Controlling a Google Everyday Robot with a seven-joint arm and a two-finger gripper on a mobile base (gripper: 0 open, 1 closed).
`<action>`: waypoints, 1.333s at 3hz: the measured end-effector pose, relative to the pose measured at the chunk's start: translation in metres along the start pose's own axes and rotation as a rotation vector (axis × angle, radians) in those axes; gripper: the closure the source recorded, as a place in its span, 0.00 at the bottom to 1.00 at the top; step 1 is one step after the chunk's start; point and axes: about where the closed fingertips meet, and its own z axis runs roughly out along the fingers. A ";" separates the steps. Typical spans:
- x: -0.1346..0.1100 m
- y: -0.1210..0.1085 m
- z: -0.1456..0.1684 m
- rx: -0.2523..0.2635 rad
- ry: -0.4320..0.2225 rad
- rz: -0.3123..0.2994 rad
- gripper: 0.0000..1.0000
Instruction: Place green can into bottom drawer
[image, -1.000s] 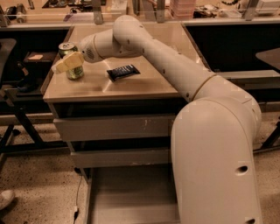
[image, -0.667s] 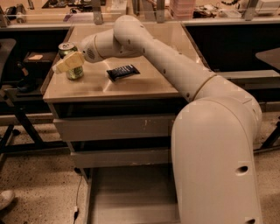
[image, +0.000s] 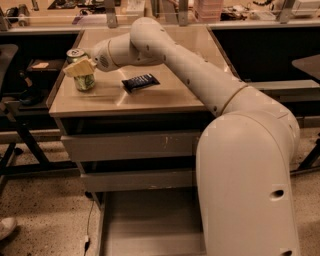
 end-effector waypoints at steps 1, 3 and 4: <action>0.000 0.000 0.000 0.000 0.000 0.000 0.64; -0.022 0.026 -0.028 0.020 -0.059 0.008 1.00; -0.011 0.060 -0.050 0.052 -0.046 0.051 1.00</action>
Offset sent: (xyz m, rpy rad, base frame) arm -0.0164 -0.0023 0.0224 0.0486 -0.0332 0.0319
